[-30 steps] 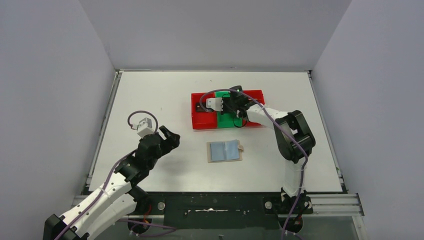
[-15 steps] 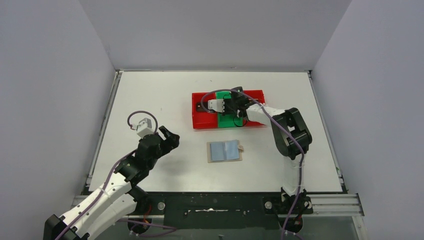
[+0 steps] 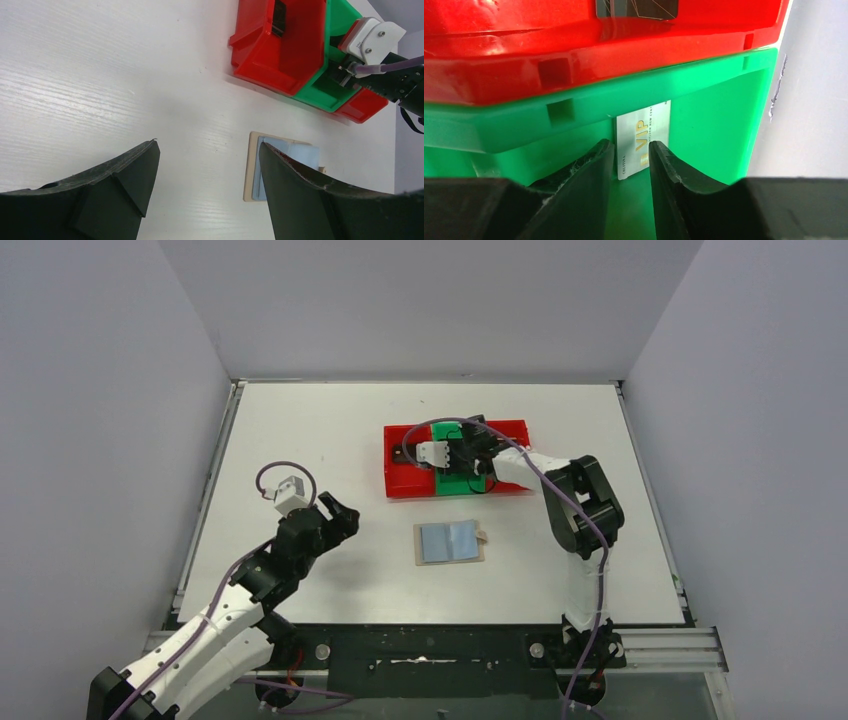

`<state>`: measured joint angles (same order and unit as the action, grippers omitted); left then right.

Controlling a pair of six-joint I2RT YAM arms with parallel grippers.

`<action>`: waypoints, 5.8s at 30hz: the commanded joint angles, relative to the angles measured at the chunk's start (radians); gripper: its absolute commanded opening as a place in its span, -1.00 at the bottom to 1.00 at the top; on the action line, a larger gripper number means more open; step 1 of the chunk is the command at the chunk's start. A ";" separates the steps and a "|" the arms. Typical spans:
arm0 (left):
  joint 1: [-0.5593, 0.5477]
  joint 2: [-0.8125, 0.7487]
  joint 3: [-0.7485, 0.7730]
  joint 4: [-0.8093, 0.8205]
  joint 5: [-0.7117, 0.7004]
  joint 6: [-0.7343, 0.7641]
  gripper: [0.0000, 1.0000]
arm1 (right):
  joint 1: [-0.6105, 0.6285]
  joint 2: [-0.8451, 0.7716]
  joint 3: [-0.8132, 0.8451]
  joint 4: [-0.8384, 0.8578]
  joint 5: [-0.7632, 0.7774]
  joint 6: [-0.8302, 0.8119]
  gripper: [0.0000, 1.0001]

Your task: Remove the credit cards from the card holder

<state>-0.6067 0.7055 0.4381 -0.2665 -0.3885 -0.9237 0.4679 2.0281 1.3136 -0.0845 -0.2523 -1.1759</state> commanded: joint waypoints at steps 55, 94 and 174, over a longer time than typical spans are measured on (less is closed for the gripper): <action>0.074 0.135 0.088 0.078 0.014 0.021 0.87 | 0.314 -0.515 -0.390 -0.150 0.473 1.924 0.72; 0.091 0.075 0.039 0.055 0.002 -0.004 0.87 | 0.430 -0.258 -0.249 -0.275 0.496 1.974 0.08; 0.106 0.308 0.063 0.390 0.553 0.104 0.67 | 0.255 -0.368 -0.479 0.030 0.187 2.033 -0.39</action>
<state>-0.5026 0.9588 0.4755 -0.0429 -0.0032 -0.8501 0.7811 1.7023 0.9173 -0.1802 0.0769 0.8066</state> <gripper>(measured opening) 0.844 0.326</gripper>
